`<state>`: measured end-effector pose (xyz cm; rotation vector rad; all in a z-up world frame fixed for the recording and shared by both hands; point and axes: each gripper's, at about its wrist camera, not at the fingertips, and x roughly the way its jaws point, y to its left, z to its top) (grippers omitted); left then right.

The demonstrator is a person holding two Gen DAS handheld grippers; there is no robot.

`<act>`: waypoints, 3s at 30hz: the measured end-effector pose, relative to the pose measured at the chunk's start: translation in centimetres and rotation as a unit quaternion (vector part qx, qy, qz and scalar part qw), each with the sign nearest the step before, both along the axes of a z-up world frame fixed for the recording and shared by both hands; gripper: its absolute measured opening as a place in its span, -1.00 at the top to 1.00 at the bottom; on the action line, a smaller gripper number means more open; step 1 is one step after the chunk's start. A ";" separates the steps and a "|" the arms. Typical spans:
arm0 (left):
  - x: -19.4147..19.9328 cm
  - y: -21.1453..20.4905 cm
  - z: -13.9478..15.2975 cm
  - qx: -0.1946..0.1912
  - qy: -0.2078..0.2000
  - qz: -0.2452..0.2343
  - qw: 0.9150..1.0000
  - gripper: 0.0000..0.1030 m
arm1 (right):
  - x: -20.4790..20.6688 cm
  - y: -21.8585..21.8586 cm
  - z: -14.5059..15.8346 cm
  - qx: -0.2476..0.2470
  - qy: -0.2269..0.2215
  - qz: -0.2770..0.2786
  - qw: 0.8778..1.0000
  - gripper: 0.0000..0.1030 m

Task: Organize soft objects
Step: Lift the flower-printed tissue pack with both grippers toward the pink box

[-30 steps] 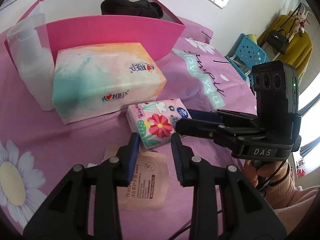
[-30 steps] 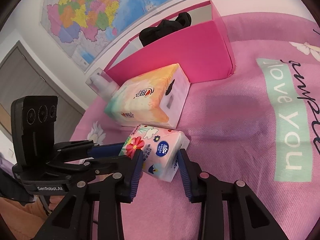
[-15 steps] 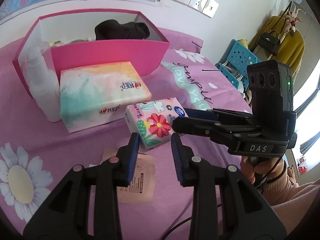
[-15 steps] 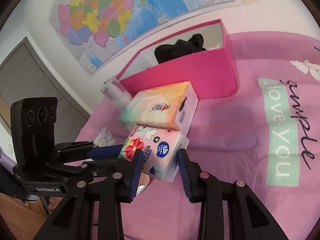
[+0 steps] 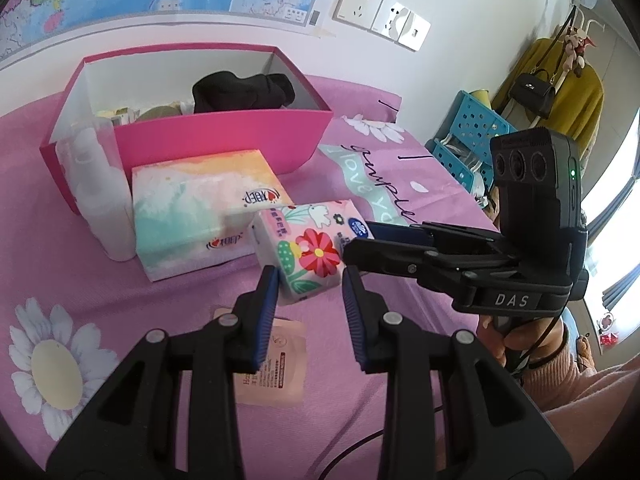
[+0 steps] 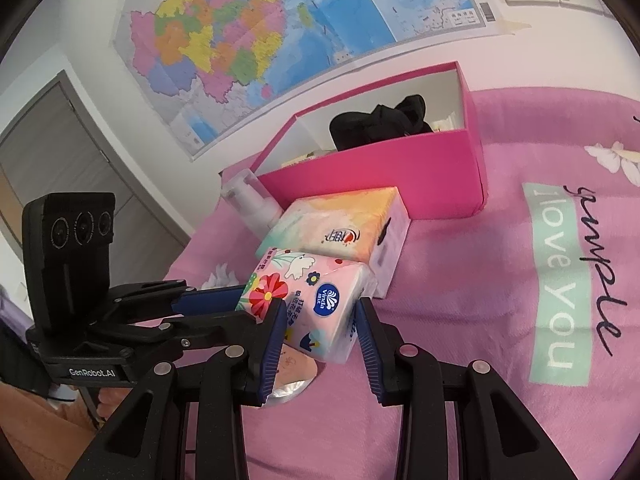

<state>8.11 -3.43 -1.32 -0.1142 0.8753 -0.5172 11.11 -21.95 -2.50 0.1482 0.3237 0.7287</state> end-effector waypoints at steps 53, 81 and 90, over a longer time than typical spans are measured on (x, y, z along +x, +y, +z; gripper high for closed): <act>2.9 0.6 3.7 0.007 -0.053 0.026 0.998 0.33 | 0.5 0.3 5.4 -0.004 -0.072 0.002 0.997 0.30; 4.2 0.2 4.9 0.019 -0.068 0.035 0.997 0.33 | 0.5 0.0 6.9 0.002 -0.094 -0.001 0.996 0.30; 4.9 0.1 5.3 0.026 -0.073 0.040 0.996 0.33 | 0.8 0.1 7.5 0.003 -0.098 -0.001 0.995 0.30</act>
